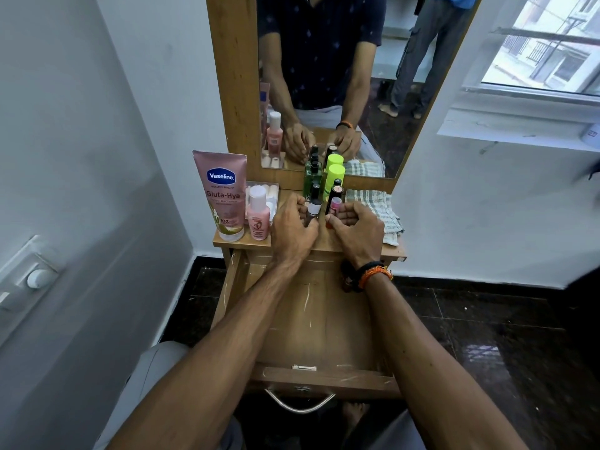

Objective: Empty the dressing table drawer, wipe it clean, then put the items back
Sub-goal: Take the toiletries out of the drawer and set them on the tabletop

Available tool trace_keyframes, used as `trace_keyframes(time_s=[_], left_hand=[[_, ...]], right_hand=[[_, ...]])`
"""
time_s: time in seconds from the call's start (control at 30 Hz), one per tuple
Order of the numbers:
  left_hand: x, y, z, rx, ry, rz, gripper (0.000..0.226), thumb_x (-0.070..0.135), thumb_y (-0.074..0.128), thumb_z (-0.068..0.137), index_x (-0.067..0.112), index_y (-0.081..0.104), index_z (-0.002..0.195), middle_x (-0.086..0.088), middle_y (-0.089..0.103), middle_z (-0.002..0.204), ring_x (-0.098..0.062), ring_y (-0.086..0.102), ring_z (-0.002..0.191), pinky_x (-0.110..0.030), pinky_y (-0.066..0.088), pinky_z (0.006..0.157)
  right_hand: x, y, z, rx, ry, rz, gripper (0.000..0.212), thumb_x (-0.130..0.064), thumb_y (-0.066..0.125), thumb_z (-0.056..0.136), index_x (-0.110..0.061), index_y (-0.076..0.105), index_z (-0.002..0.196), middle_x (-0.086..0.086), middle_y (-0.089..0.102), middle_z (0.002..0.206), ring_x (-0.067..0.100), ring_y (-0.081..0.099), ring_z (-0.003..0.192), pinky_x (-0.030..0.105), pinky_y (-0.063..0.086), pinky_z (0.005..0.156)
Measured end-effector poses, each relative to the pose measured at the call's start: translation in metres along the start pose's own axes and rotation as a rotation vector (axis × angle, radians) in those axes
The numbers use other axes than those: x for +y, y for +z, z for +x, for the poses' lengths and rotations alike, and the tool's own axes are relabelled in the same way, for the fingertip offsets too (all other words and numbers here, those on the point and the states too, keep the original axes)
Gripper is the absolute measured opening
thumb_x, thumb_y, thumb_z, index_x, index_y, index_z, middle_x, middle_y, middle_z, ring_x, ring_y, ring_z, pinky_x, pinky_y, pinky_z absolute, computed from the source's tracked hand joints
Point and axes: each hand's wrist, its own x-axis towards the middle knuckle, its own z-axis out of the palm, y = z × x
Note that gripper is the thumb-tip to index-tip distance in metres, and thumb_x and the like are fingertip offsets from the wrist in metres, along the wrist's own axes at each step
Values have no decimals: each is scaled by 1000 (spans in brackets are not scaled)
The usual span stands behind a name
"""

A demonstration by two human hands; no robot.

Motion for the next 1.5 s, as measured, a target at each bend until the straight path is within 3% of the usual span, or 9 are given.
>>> trace_keyframes(time_s=[0.27, 0.4, 0.63, 0.83, 0.97, 1.1, 1.27, 1.5], left_hand=[[4, -4, -2, 19, -19, 22, 40, 17, 84, 74, 18, 56, 103, 9, 60, 92, -8, 58, 83, -16, 46, 64], [8, -7, -8, 11, -7, 42, 42, 14, 82, 76, 17, 55, 108, 9, 58, 95, -13, 61, 85, -31, 57, 68], [12, -13, -39, 5, 135, 64, 24, 13, 71, 86, 17, 58, 106, 7, 61, 87, -9, 62, 75, -32, 59, 63], [0, -12, -68, -147, 164, 94, 6, 19, 70, 89, 16, 64, 90, 5, 64, 78, -11, 61, 69, -35, 58, 62], [-7, -4, -82, -285, 95, 97, 7, 23, 72, 87, 21, 66, 84, 10, 64, 71, -5, 61, 65, -34, 58, 61], [-10, 8, -91, -425, 18, 113, 10, 24, 75, 83, 22, 73, 92, 10, 68, 75, -8, 64, 71, -35, 59, 68], [-8, 19, -93, -495, 44, 150, 29, 23, 76, 84, 18, 72, 113, 2, 70, 103, -12, 63, 91, -36, 58, 80], [-2, 32, -86, -517, 52, 173, 41, 20, 77, 83, 16, 69, 124, -4, 66, 117, -19, 64, 103, -38, 57, 87]], right_hand=[[1, -2, -1, -11, -5, -3, 26, -27, 85, 78, -15, 71, 97, -5, 72, 87, 6, 66, 78, 25, 60, 77], [-2, -10, -5, 5, -15, 23, 28, -25, 86, 77, -14, 71, 97, -4, 73, 87, 8, 68, 79, 22, 58, 76], [8, -42, -26, 147, 12, 21, 12, -19, 78, 84, -14, 75, 94, -8, 70, 85, 7, 67, 78, 23, 58, 78], [32, -67, -54, 144, 75, 0, 6, -15, 76, 84, -17, 76, 90, -8, 72, 82, 0, 64, 73, 18, 56, 77], [49, -71, -72, 92, 154, -66, 8, -13, 75, 83, -17, 78, 89, -6, 73, 80, 8, 67, 75, 25, 56, 80], [63, -65, -85, -36, 173, -214, 12, -17, 75, 83, -17, 79, 94, 0, 72, 92, 11, 62, 80, 25, 51, 76], [70, -60, -84, -129, 133, -344, 27, -26, 77, 83, -19, 76, 109, -2, 52, 96, 14, 52, 85, 24, 39, 72], [79, -50, -76, -204, 152, -435, 43, -33, 77, 84, -18, 70, 124, 8, 55, 121, 25, 57, 109, 33, 50, 89]])
